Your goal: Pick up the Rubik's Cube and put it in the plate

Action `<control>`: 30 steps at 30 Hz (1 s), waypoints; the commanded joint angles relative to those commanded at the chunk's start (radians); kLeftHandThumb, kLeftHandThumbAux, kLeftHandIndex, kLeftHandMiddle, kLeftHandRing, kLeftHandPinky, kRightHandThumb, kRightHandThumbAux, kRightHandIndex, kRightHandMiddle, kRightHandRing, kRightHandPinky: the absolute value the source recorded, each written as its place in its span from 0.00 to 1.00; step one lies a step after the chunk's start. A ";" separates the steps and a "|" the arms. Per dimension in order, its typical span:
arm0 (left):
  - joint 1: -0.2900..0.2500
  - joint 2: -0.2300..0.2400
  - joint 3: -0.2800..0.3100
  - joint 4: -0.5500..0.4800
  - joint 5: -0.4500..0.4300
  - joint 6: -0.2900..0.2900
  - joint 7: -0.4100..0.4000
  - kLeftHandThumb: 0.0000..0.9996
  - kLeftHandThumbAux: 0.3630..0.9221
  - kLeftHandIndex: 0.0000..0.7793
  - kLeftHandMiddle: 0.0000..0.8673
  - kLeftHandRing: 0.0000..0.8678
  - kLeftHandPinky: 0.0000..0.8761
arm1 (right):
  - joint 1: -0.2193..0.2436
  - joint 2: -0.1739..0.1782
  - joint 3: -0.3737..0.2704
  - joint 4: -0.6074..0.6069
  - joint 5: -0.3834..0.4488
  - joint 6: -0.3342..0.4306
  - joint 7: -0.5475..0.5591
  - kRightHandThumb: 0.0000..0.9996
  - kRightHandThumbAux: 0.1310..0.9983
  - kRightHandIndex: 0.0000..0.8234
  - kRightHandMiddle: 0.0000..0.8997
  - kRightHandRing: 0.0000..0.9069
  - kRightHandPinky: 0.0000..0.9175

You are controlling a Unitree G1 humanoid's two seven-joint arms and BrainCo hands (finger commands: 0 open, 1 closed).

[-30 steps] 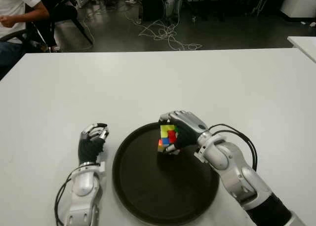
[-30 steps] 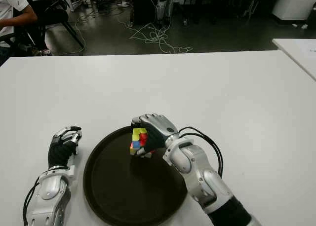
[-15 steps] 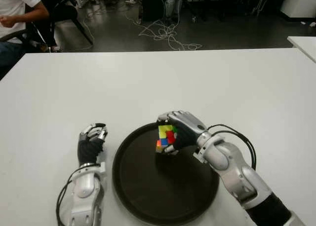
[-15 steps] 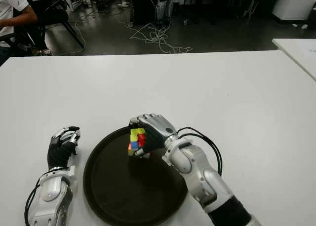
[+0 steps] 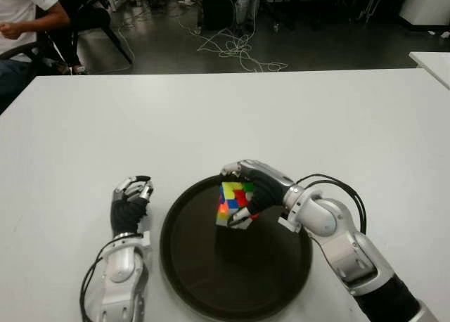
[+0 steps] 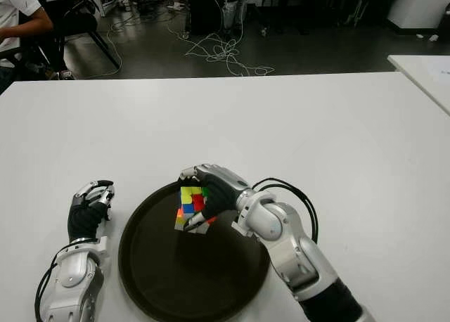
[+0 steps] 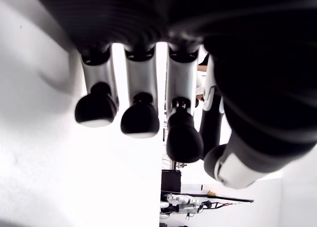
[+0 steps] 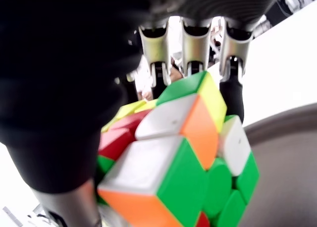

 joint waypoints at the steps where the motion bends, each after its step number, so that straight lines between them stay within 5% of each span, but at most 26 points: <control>1: -0.001 0.000 0.000 0.002 -0.001 -0.003 -0.001 0.71 0.61 0.57 0.92 0.95 0.94 | -0.001 -0.001 0.000 0.001 0.001 -0.001 0.001 0.00 0.81 0.20 0.22 0.24 0.22; 30: -0.006 0.007 0.002 0.015 0.010 -0.006 -0.008 0.71 0.61 0.57 0.93 0.96 0.94 | -0.033 -0.019 0.007 -0.019 -0.009 0.072 0.045 0.00 0.91 0.17 0.20 0.18 0.15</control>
